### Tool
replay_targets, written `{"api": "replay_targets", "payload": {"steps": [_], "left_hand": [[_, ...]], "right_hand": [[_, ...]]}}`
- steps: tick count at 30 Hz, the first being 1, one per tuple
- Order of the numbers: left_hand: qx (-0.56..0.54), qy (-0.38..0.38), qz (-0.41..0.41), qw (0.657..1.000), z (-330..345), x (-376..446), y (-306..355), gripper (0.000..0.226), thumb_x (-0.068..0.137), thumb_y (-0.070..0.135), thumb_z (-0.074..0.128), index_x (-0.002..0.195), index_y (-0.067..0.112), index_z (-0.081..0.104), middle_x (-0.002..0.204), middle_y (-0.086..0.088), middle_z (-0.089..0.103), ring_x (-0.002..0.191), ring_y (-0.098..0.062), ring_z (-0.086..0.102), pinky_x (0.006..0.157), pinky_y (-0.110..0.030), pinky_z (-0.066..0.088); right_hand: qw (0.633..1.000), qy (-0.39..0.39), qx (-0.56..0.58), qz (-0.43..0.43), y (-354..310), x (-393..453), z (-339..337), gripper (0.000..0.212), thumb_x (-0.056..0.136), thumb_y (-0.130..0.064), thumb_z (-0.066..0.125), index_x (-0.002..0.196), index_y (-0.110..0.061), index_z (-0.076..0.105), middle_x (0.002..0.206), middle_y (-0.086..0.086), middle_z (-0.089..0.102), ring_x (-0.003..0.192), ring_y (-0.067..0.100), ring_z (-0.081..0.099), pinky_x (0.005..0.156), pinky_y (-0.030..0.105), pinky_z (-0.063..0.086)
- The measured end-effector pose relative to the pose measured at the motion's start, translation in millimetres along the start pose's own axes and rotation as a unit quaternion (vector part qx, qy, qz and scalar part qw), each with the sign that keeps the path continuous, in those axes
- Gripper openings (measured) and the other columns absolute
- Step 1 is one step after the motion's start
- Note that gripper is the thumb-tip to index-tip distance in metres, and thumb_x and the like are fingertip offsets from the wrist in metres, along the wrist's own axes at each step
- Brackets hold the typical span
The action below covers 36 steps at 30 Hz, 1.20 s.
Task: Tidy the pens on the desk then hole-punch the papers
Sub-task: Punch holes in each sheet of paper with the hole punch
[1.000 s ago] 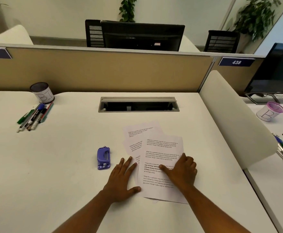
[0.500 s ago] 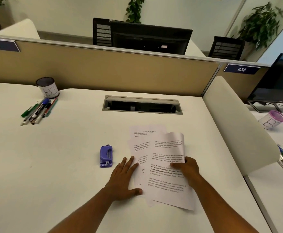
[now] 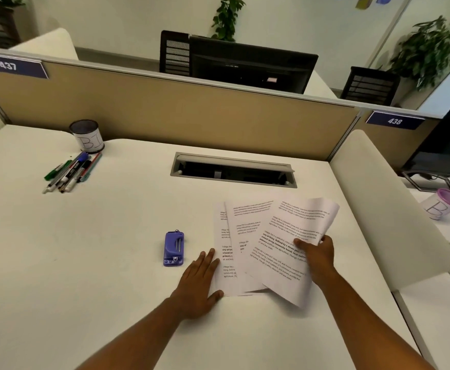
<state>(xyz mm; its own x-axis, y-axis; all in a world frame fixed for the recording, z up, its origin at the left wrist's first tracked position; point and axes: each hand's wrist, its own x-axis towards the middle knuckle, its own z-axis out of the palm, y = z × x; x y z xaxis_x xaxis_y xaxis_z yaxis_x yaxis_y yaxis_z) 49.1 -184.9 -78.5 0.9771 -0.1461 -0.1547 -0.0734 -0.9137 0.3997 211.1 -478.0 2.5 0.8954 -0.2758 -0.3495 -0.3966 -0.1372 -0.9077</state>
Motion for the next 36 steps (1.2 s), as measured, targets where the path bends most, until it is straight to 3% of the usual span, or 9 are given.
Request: {"api": "replay_targets", "payload": {"steps": [5,10,14,17,23,28,32,36], "left_hand": [[-0.013,0.008,0.014,1.0,-0.8,-1.8,-0.9,0.089,0.09,0.068,0.038,0.158,0.03,-0.004,0.163,0.011,-0.022,0.152,-0.019,-0.021,0.125,-0.036,-0.001],[0.022,-0.004,0.028,0.999,0.9,-0.8,-2.7,0.082,0.09,0.071,0.033,0.157,0.04,-0.004,0.162,0.017,-0.022,0.15,-0.023,-0.026,0.123,-0.039,-0.004],[0.015,-0.002,0.024,1.0,4.6,1.2,-4.3,0.082,0.089,0.071,0.035,0.157,0.041,-0.001,0.163,0.019,-0.02,0.149,-0.022,-0.026,0.122,-0.039,-0.003],[0.006,-0.006,0.018,1.0,6.0,1.2,-5.5,0.083,0.088,0.071,0.036,0.156,0.044,-0.003,0.161,0.023,-0.021,0.149,-0.019,-0.028,0.122,-0.037,-0.003],[-0.009,-0.008,0.018,1.0,4.4,1.1,-5.4,0.083,0.087,0.07,0.038,0.156,0.043,-0.001,0.161,0.024,-0.019,0.15,-0.018,-0.026,0.123,-0.038,-0.001],[-0.016,-0.004,0.016,1.0,4.1,0.9,-5.7,0.083,0.088,0.069,0.039,0.156,0.042,0.0,0.161,0.024,-0.019,0.149,-0.017,-0.027,0.123,-0.037,-0.004],[-0.012,-0.004,0.015,1.0,4.9,1.3,-5.6,0.083,0.087,0.07,0.039,0.156,0.043,-0.001,0.161,0.025,-0.02,0.149,-0.017,-0.028,0.122,-0.036,-0.006],[-0.009,-0.007,0.015,1.0,4.4,0.8,-5.7,0.084,0.088,0.069,0.039,0.156,0.042,-0.001,0.161,0.023,-0.02,0.148,-0.018,-0.028,0.122,-0.037,-0.005]], "right_hand": [[0.999,-0.021,-0.039,0.018,17.6,-11.7,13.8,0.06,0.074,0.005,0.084,0.121,-0.008,0.05,0.114,0.012,0.07,0.099,0.032,0.071,0.09,0.053,0.06],[0.984,-0.018,-0.179,-0.016,24.5,-25.5,24.5,0.045,0.077,-0.023,0.087,0.112,-0.012,0.06,0.107,0.009,0.073,0.088,0.027,0.072,0.084,0.049,0.062],[0.971,-0.056,-0.23,-0.039,13.4,-22.1,22.4,0.039,0.074,-0.027,0.089,0.103,-0.012,0.067,0.101,0.008,0.076,0.085,0.026,0.074,0.084,0.05,0.062],[0.951,-0.094,-0.291,-0.05,4.2,-17.1,28.4,0.048,0.075,-0.032,0.087,0.111,-0.012,0.063,0.113,0.011,0.07,0.097,0.029,0.07,0.09,0.051,0.058],[0.897,-0.091,-0.429,-0.047,-6.2,-19.4,59.1,0.084,0.076,-0.05,0.08,0.138,-0.014,0.037,0.132,0.018,0.052,0.122,0.04,0.055,0.105,0.049,0.046],[0.91,-0.089,-0.403,-0.022,-12.4,-20.1,69.1,0.089,0.07,-0.05,0.084,0.137,-0.015,0.035,0.129,0.017,0.056,0.118,0.037,0.059,0.098,0.045,0.052],[0.964,-0.11,-0.243,0.018,-2.9,-18.7,64.5,0.075,0.063,-0.038,0.091,0.121,-0.014,0.049,0.116,0.007,0.07,0.101,0.029,0.07,0.093,0.049,0.059],[0.971,-0.17,-0.153,0.066,-8.1,-11.6,53.2,0.061,0.062,-0.032,0.093,0.114,-0.009,0.07,0.101,0.013,0.079,0.091,0.034,0.077,0.089,0.05,0.061]]}}
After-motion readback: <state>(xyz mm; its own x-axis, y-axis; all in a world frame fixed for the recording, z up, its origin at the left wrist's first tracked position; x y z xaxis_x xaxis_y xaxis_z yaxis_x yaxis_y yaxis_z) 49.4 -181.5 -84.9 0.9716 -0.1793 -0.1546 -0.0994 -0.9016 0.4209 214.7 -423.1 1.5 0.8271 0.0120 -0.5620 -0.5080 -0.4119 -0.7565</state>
